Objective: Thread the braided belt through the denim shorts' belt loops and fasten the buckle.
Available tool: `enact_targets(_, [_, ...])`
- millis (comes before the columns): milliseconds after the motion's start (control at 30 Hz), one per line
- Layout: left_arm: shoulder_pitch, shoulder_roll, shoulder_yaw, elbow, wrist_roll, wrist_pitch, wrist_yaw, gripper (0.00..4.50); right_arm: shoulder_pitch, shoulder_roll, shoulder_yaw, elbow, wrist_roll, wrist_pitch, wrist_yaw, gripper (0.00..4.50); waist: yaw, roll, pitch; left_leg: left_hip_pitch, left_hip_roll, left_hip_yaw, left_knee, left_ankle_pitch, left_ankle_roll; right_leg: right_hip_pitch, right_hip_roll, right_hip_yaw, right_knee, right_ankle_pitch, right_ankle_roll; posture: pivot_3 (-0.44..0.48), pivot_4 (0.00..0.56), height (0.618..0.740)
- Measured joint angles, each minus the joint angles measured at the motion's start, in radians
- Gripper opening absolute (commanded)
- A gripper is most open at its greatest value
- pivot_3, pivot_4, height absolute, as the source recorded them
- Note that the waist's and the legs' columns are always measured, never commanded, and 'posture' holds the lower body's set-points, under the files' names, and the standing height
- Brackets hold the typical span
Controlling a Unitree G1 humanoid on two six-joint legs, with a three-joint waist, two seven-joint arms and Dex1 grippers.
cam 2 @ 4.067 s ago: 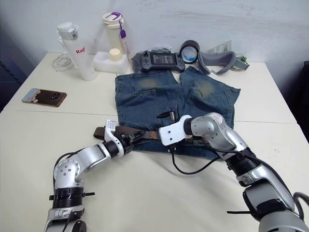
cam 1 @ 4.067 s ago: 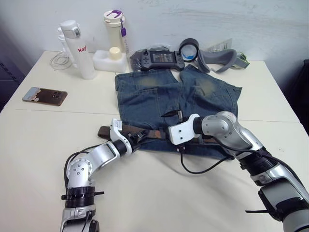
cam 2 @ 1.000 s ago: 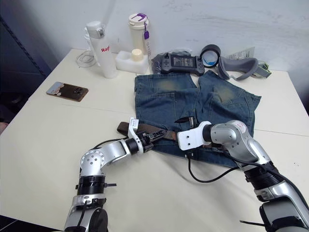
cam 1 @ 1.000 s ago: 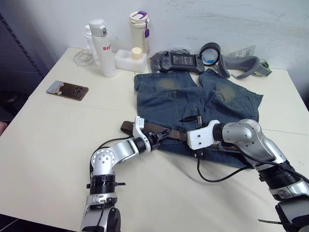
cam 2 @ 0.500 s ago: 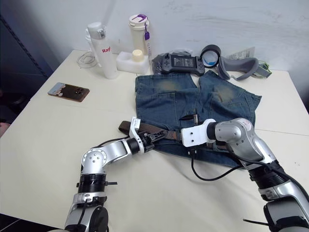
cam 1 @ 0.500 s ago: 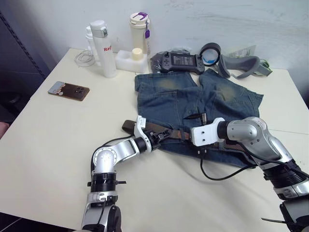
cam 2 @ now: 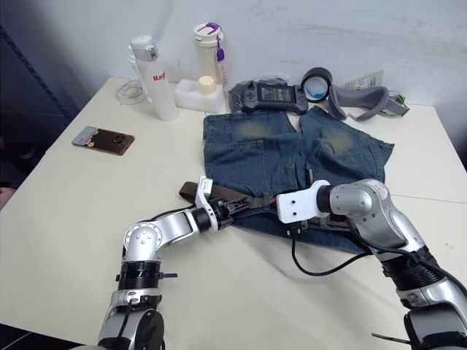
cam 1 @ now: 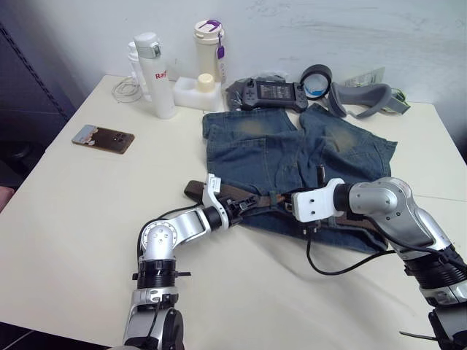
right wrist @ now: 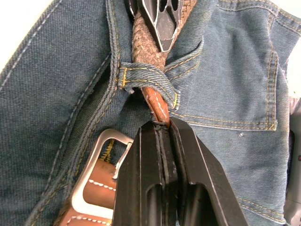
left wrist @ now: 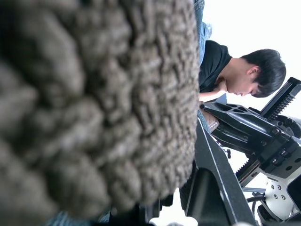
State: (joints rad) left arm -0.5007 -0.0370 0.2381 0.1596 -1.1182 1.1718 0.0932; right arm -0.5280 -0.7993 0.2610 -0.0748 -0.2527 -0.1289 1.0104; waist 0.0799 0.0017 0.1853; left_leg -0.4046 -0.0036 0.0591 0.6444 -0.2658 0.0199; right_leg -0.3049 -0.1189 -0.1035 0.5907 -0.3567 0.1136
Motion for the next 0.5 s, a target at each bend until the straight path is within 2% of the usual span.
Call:
enact_targets(33, [-0.001, 0.001, -0.001, 0.0, 0.006, 0.001, -0.006, 0.0, 0.0, 0.0, 0.0, 0.0, 0.0, 0.0, 0.0, 0.06, 0.0, 0.0, 0.0, 0.0, 0.0, 0.0, 0.0, 0.0, 0.0, 0.0, 0.0, 0.0, 0.0, 0.0, 0.0, 0.0, 0.15, 0.731])
enact_targets(100, [-0.001, 0.007, -0.008, -0.002, 0.02, 0.002, -0.018, 0.88, 0.0, 0.0, 0.0, 0.0, 0.0, 0.0, 0.0, 0.0, 0.0, 0.001, 0.0, 0.0, 0.0, 0.0, 0.0, 0.0, 0.0, 0.0, 0.0, 0.0, 0.0, 0.0, 0.0, 0.0, 0.15, 0.731])
enact_targets(133, [0.002, 0.027, -0.027, -0.012, 0.034, 0.007, -0.027, 1.11, 0.0, 0.001, 0.0, 0.0, 0.001, -0.003, -0.001, 0.0, -0.002, 0.0, 0.0, 0.0, 0.0, 0.0, 0.0, 0.0, 0.0, -0.001, 0.0, 0.0, 0.0, 0.0, 0.0, 0.0, 0.15, 0.731])
enact_targets(200, [0.019, 0.065, -0.041, -0.067, 0.041, 0.044, -0.051, 1.93, 0.0, 0.002, 0.001, 0.001, 0.002, -0.008, -0.004, 0.0, -0.011, -0.001, 0.001, -0.001, 0.0, 0.001, -0.003, 0.0, 0.0, -0.002, 0.001, 0.001, -0.001, 0.0, 0.0, 0.0, 0.15, 0.731])
enact_targets(300, [0.039, 0.131, -0.044, -0.163, 0.012, 0.119, -0.072, 3.14, -0.001, 0.001, 0.0, 0.006, 0.009, -0.024, -0.011, 0.0, -0.026, -0.002, 0.001, -0.001, 0.0, 0.001, -0.011, 0.001, 0.001, -0.003, 0.003, 0.0, -0.005, -0.001, -0.001, 0.0, 0.15, 0.731])
enact_targets(400, [0.058, 0.217, -0.026, -0.261, -0.04, 0.205, -0.092, 4.36, -0.003, -0.017, -0.014, 0.035, 0.027, -0.044, -0.012, 0.0, -0.044, -0.002, 0.002, 0.0, 0.002, 0.001, -0.017, 0.009, 0.011, -0.003, 0.005, 0.0, -0.005, -0.004, -0.005, 0.0, 0.15, 0.731])
enact_targets(500, [0.08, 0.303, 0.004, -0.325, -0.092, 0.277, -0.105, 4.44, -0.004, -0.052, -0.049, 0.066, 0.064, -0.058, -0.002, 0.0, -0.057, -0.001, 0.004, 0.0, 0.004, 0.0, -0.018, 0.009, 0.011, -0.003, 0.006, -0.002, -0.004, -0.007, -0.008, 0.0, 0.15, 0.731])
